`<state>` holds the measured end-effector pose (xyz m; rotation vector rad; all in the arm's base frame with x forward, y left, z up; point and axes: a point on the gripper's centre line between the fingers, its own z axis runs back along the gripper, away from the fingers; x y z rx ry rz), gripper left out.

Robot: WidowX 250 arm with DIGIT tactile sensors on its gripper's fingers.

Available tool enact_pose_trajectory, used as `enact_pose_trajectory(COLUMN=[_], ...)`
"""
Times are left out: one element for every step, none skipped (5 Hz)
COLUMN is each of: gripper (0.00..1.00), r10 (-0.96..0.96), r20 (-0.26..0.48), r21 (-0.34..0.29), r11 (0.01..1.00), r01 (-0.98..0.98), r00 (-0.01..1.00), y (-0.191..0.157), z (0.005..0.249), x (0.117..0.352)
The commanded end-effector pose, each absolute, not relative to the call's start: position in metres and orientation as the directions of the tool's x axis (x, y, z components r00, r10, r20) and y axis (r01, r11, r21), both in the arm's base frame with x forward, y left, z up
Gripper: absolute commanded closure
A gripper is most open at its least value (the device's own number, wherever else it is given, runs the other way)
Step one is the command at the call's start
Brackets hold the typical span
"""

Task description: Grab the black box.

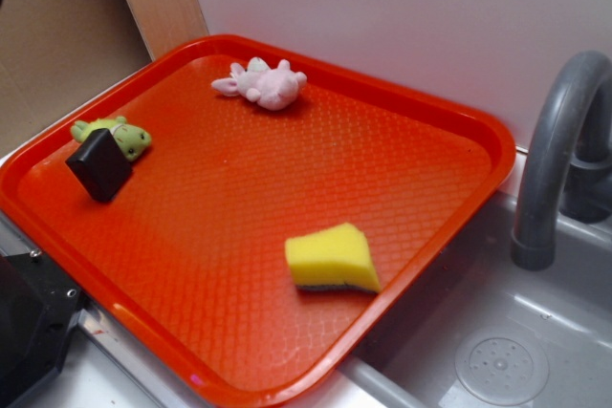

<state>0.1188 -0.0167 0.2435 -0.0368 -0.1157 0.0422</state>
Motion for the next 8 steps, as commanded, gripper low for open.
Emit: enact_pose_trajectory(gripper=[0.00,0.00,0.00,0.00,0.00,0.00,0.00,0.00], r10=[0.044,0.100,0.243,0.372,0.518,0.614,0.600,0.546], r20=[0.115,0.065,0.115,0.149,0.164,0.186,0.182,0.160], r21=[-0.039,0.011,-0.058,-0.117,-0.128,-0.123,-0.111,-0.195], r11=[0.998,0.995,0.970,0.926,0.855,0.789,0.800,0.834], r01=[-0.040,-0.101,-0.237,-0.358,-0.503,-0.602,-0.590,-0.516], r00=[0.992,0.993,0.963,0.916,0.839,0.767,0.779,0.822], y=[-0.017,0.025,0.064,0.092,0.111,0.114,0.105,0.102], z=[0.243,0.212,0.204,0.197,0.186,0.161,0.129,0.087], x=[0.119,0.126,0.122,0.121,0.131,0.149,0.157,0.155])
